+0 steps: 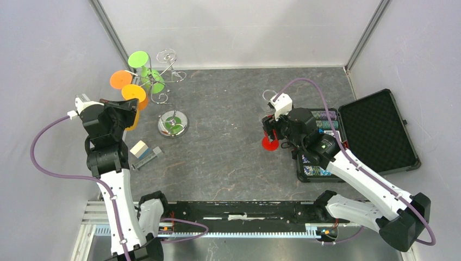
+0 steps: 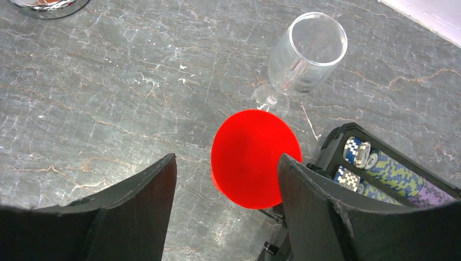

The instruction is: Take the wine glass off the wine glass rack

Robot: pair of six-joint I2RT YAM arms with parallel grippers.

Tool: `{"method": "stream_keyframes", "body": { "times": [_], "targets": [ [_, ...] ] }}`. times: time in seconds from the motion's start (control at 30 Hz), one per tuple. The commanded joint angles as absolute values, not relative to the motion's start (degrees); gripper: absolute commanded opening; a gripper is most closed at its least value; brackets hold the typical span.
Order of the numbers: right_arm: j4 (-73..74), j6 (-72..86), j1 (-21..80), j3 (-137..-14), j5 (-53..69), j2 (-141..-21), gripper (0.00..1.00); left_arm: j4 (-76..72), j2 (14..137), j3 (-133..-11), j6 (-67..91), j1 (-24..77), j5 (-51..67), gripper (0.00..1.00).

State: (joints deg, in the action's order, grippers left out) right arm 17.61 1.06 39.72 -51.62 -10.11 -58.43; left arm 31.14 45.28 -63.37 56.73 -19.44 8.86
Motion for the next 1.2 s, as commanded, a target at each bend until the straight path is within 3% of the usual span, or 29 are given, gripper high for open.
{"method": "stream_keyframes", "body": {
  "times": [0.0,0.33,0.8,1.17],
  "targets": [
    [15.7,0.4,39.6,-51.1,-10.0,-56.7,0.73,28.5,44.0,-66.0,59.4,-19.8,5.8,0.02],
    [15.7,0.5,39.6,-50.8,-10.7,-56.1,0.73,27.2,44.7,-67.5,59.7,-19.7,1.2,0.02],
    [15.7,-1.3,39.6,-49.2,-11.8,-55.1,0.74,18.2,51.0,-67.0,61.6,-19.8,18.2,0.02],
    [14.0,-0.1,39.6,-48.5,-8.1,-54.7,0.75,21.8,44.9,-66.2,69.0,-19.8,22.2,0.02]
  ]
}}
